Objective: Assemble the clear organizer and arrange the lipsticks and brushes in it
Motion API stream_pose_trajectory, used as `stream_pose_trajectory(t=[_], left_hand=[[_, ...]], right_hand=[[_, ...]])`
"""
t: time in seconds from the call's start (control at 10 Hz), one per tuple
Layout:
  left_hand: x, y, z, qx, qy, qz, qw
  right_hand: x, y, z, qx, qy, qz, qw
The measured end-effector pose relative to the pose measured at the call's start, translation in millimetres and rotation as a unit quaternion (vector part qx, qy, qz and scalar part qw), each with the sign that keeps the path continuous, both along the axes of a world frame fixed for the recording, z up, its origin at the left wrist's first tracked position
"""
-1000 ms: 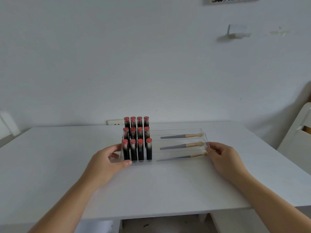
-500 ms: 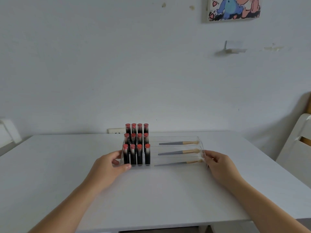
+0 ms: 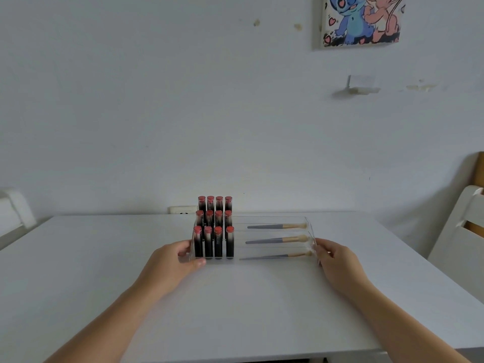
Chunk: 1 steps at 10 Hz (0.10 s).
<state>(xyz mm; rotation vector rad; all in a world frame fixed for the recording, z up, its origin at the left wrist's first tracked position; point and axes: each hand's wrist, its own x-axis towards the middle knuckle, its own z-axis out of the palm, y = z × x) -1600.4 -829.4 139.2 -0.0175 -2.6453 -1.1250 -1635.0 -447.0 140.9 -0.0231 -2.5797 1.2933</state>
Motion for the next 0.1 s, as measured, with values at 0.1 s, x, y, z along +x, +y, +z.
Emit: stream_pose_trajectory(t=[0.1], left_hand=[[4.1, -1.8, -1.2, -0.019, -0.001, 0.0, 1.0]], right_hand=[[0.4, 3.1, -0.5, -0.054, 0.0, -0.027, 0.998]])
